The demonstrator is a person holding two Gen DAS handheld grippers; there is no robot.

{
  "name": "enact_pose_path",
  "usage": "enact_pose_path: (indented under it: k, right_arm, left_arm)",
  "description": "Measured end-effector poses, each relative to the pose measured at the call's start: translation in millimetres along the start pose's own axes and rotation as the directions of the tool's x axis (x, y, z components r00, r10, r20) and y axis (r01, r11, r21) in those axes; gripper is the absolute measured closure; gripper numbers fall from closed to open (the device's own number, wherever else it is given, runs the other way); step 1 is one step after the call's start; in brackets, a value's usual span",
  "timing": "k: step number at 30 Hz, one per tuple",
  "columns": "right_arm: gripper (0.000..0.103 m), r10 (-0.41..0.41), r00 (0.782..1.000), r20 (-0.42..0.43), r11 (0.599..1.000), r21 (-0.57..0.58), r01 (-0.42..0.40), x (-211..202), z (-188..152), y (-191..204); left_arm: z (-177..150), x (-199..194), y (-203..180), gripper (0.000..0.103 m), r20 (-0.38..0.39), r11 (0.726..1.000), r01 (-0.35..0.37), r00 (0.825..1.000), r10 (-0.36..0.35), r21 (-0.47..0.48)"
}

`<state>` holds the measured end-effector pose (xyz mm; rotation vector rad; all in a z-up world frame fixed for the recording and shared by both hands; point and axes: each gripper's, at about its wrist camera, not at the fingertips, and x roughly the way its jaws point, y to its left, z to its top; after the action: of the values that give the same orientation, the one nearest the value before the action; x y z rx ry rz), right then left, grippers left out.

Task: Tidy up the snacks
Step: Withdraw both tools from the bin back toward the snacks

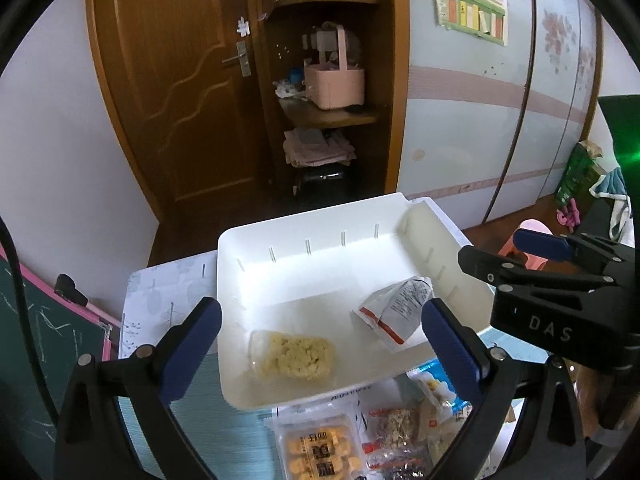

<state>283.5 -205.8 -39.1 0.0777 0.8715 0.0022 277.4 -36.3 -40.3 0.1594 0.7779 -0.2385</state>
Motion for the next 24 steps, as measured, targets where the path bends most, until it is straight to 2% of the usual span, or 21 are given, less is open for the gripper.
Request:
enact_pose_path:
  k: [5, 10, 17, 24]
  right_arm:
    - [0.036, 0.000, 1.000, 0.010, 1.000, 0.007, 0.000, -19.7, -8.4, 0.9]
    - [0.036, 0.003, 1.000, 0.025, 1.000, 0.010, -0.003, -43.4, -17.8, 3.3]
    - [0.036, 0.018, 0.998, 0.056, 1.000, -0.012, -0.017, -83.6, -38.5, 16.3]
    - [0.036, 0.027, 0.996, 0.084, 0.997, -0.068, -0.021, -122.2, -74.1, 30.5]
  left_arm:
    - [-2.9, -27.2, -2.4, 0.003, 0.017, 1.000, 0.010, 1.000, -0.010, 0.007]
    - [-7.8, -51.9, -1.8, 0.003, -0.030, 1.000, -0.001, 1.000, 0.001, 0.016]
    - [-23.8, -91.1, 9.8, 0.003, -0.017, 0.999, -0.034, 0.999, 0.034, -0.026]
    - [-51.4, -127.3, 26.3, 0.003, -0.006, 0.997, 0.018, 1.000, -0.018, -0.074]
